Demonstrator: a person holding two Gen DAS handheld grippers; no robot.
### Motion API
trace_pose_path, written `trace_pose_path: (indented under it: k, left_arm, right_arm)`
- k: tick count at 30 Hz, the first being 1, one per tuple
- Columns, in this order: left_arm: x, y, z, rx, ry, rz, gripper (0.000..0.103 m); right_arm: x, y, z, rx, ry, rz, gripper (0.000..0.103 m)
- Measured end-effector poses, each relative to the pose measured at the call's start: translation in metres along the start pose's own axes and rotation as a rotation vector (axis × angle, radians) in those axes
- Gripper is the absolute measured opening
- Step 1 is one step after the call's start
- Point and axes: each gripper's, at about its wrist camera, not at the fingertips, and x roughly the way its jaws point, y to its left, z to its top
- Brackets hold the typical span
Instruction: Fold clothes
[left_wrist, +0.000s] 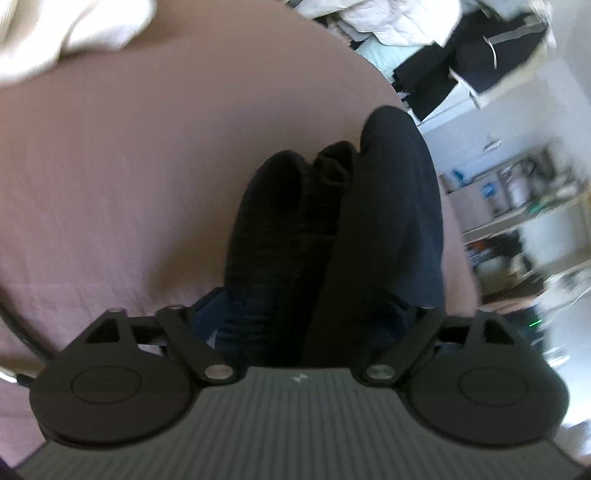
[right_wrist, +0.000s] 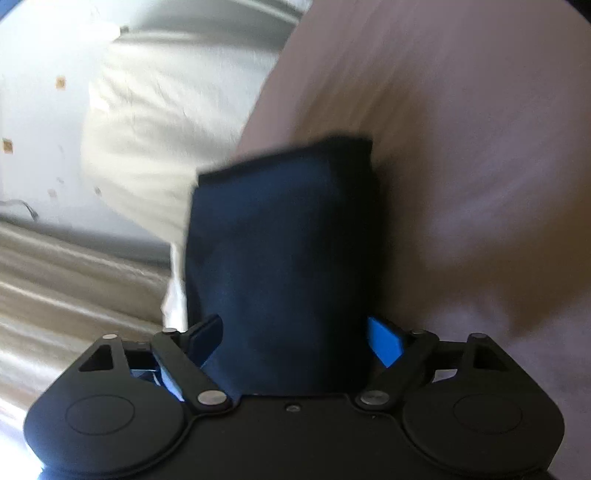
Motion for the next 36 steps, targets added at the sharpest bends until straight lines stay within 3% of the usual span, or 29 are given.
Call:
trace_pose_path:
  k: [2,4,6,7,9,10,12,14,16,18,21,25,28,31,34,36]
  left_arm:
    - [0.013,0.012,0.001,-0.042,0.021,-0.037,0.101]
    - [0.020,0.012,0.000,-0.042,0.026,-0.070,0.102]
    - [0.023,-0.002,-0.003,0.017,0.044,-0.071,0.095]
    - [0.022,-0.009,-0.007,0.034,0.031,-0.072,0.093]
    - [0.021,-0.016,-0.011,0.034,0.030,-0.126,0.075]
    - [0.021,-0.023,-0.014,0.058,0.028,-0.146,0.072]
    - [0.025,-0.040,-0.020,0.120,0.021,-0.152,0.071]
    - [0.037,-0.046,-0.022,0.126,0.018,-0.110,0.074]
    - [0.053,-0.042,-0.022,0.068,0.020,-0.102,0.078]
    - [0.064,-0.038,-0.024,0.004,0.012,-0.122,0.091]
    - [0.068,-0.044,-0.030,0.035,0.009,-0.126,0.092]
    - [0.076,-0.049,-0.036,0.003,-0.007,-0.129,0.096]
    - [0.086,-0.059,-0.031,0.011,-0.022,-0.110,0.097]
    - [0.097,-0.073,-0.040,0.020,-0.063,-0.059,0.099]
    - [0.096,-0.086,-0.044,0.033,-0.118,0.029,0.101]
    - [0.091,-0.087,-0.043,0.013,-0.127,0.034,0.087]
  right_arm:
    - [0.036,-0.002,0.003,-0.027,0.026,0.006,0.092]
    - [0.057,0.001,0.004,-0.075,0.007,0.067,0.092]
    - [0.059,0.011,0.006,-0.139,-0.052,0.068,0.076]
    - [0.057,0.016,0.007,-0.177,-0.092,0.074,0.061]
    - [0.042,0.027,0.008,-0.238,-0.165,0.109,0.053]
    - [0.033,0.036,0.009,-0.292,-0.201,0.105,0.053]
    - [0.018,0.050,0.011,-0.390,-0.262,0.088,0.053]
    - [0.014,0.047,0.019,-0.380,-0.261,0.071,0.058]
    - [0.024,0.027,0.030,-0.248,-0.196,0.004,0.069]
    - [0.036,0.009,0.029,-0.160,-0.171,-0.062,0.073]
    - [0.034,0.004,0.023,-0.094,-0.166,-0.038,0.077]
    - [0.015,0.002,-0.006,-0.026,-0.127,-0.059,0.082]
    - [0.005,-0.001,-0.029,0.035,-0.103,-0.002,0.083]
    - [0.018,0.003,-0.043,-0.015,-0.086,0.011,0.087]
    - [0.052,0.018,-0.048,-0.202,-0.071,-0.026,0.088]
    - [0.057,0.029,-0.052,-0.236,-0.134,-0.033,0.083]
